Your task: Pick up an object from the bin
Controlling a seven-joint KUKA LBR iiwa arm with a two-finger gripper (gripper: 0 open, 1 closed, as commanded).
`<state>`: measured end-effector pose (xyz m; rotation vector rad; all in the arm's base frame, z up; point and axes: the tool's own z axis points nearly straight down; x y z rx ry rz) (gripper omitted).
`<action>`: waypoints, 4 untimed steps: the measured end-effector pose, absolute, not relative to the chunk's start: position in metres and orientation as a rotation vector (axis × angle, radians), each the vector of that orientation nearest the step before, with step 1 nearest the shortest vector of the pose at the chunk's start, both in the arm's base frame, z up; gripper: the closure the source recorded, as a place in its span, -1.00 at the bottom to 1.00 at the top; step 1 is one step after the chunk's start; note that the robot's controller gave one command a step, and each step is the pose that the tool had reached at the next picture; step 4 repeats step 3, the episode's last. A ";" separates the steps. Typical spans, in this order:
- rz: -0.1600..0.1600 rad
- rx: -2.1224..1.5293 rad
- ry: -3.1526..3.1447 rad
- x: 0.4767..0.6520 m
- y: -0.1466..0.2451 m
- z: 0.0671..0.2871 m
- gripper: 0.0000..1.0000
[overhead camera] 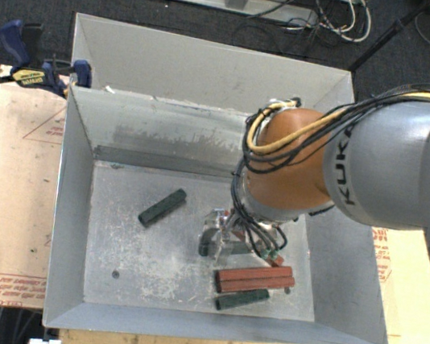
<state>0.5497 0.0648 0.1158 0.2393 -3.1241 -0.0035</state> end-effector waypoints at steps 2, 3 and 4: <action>-0.002 0.073 -3.156 0.601 0.053 0.194 1.00; -0.001 0.163 -3.134 0.590 0.055 0.215 1.00; -0.001 0.163 -3.134 0.590 0.055 0.215 1.00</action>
Offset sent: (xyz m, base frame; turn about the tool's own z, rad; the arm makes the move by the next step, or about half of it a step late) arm 0.0354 -0.0104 0.0151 0.0581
